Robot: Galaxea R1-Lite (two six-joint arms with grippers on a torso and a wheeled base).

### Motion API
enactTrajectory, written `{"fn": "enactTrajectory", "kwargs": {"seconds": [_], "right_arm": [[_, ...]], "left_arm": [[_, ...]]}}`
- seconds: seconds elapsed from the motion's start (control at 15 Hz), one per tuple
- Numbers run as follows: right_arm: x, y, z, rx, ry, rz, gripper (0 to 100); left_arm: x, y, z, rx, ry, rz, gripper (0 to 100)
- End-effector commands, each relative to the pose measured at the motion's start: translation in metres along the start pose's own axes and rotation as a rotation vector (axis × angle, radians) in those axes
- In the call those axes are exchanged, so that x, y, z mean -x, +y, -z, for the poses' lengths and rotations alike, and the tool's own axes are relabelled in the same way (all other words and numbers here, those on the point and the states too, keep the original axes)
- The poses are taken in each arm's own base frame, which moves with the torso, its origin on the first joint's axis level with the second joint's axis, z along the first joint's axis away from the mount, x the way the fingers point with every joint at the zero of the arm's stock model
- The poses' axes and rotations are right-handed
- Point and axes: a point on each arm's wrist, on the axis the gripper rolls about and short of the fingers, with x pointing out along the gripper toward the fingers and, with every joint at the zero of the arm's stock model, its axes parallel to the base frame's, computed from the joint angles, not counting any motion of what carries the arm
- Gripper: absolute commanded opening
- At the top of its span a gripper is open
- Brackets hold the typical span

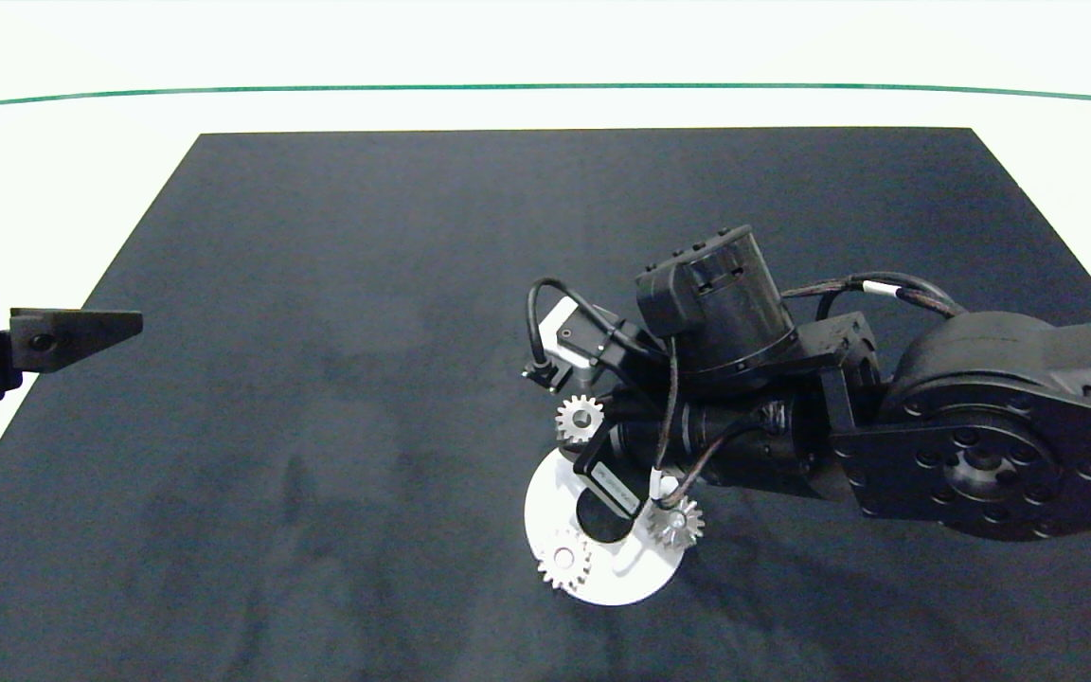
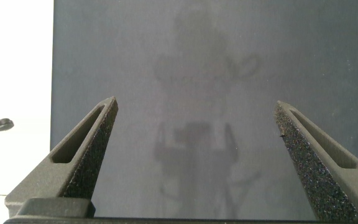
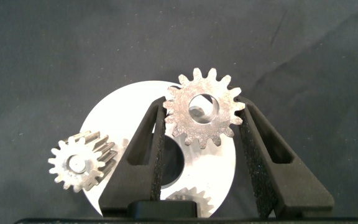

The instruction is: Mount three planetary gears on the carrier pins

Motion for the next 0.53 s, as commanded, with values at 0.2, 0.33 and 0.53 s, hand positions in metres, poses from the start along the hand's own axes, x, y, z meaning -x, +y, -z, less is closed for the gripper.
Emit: {"fn": "enactTrajectory", "kwargs": {"seconds": [0.2, 0.33, 0.53], "right_arm": [[-0.0009, 0.0016, 0.006, -0.014, 0.018, -0.008, 22], [-0.0028, 0.0029, 0.0084, -0.013, 0.026, -0.011, 22], [-0.004, 0.0028, 0.0077, -0.017, 0.018, -0.006, 22]], "left_arm": [[-0.0002, 0.0, 0.0006, -0.001, 0.004, -0.002, 100], [-0.0004, 0.0, 0.0011, -0.002, 0.007, -0.002, 100], [-0.0004, 0.0, 0.0011, -0.002, 0.007, -0.002, 100]]}}
